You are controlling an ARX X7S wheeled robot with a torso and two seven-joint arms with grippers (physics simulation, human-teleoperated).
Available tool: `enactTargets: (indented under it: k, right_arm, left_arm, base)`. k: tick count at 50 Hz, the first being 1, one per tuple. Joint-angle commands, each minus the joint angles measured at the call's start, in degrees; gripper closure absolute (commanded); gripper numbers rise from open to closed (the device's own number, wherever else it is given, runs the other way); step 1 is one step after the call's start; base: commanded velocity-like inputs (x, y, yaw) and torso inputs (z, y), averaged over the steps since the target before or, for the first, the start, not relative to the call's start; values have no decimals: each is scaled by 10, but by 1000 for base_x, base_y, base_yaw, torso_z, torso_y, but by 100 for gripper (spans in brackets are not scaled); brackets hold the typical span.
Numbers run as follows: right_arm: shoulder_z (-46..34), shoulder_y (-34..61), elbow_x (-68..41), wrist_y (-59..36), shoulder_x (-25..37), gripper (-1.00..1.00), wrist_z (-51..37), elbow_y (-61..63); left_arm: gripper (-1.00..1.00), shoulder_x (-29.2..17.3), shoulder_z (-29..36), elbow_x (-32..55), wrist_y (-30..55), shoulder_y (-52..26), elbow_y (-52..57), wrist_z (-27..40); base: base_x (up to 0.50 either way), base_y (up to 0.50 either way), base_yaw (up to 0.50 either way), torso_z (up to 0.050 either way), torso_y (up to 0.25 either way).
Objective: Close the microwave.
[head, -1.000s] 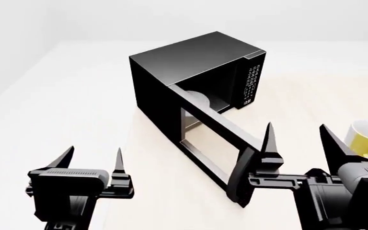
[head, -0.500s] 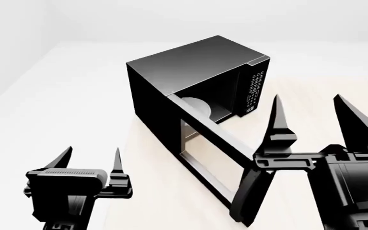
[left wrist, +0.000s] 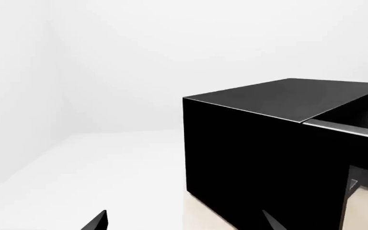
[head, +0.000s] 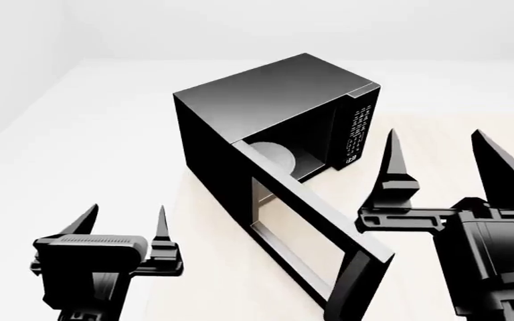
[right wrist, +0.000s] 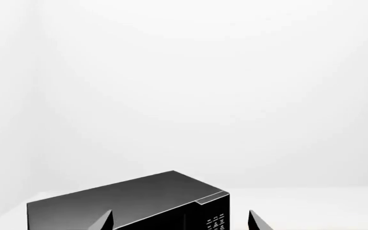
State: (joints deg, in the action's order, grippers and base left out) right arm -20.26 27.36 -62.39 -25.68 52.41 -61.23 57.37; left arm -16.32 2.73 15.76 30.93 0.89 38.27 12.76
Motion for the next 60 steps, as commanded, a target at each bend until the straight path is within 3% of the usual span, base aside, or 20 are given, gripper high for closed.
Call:
enactTargets:
  k: [1, 26, 33, 41, 56, 60]
  right_arm:
    - [-12, -2, 13, 4, -6, -100, 6, -8]
    - [-131, 31, 57, -24, -75, -100, 30, 25]
    - [-257, 65, 82, 38, -61, -100, 19, 26]
    - [-469, 159, 96, 145, -37, -100, 0, 25]
    - [-609, 190, 143, 169, -64, -100, -11, 23]
    - [-622, 182, 145, 180, -67, -100, 4, 11]
  left_arm:
    - [-100, -4, -10, 5, 0, 4, 4, 5]
    - [-100, -13, -55, 26, -1, 11, -2, 18]
    - [-100, -14, -59, 28, -1, 12, -1, 22]
    - [-100, -18, -75, 28, -2, 15, -5, 31]
    - [-100, -20, -86, 33, -7, 21, -8, 35]
    - [-100, -15, -83, 22, -51, 34, -37, 26]
  base:
    - [0, 0, 0, 0, 0]
    - [0, 0, 0, 0, 0]
    - [0, 0, 0, 0, 0]
    - [0, 0, 0, 0, 0]
    - [0, 0, 0, 0, 0]
    - [0, 0, 0, 0, 0]
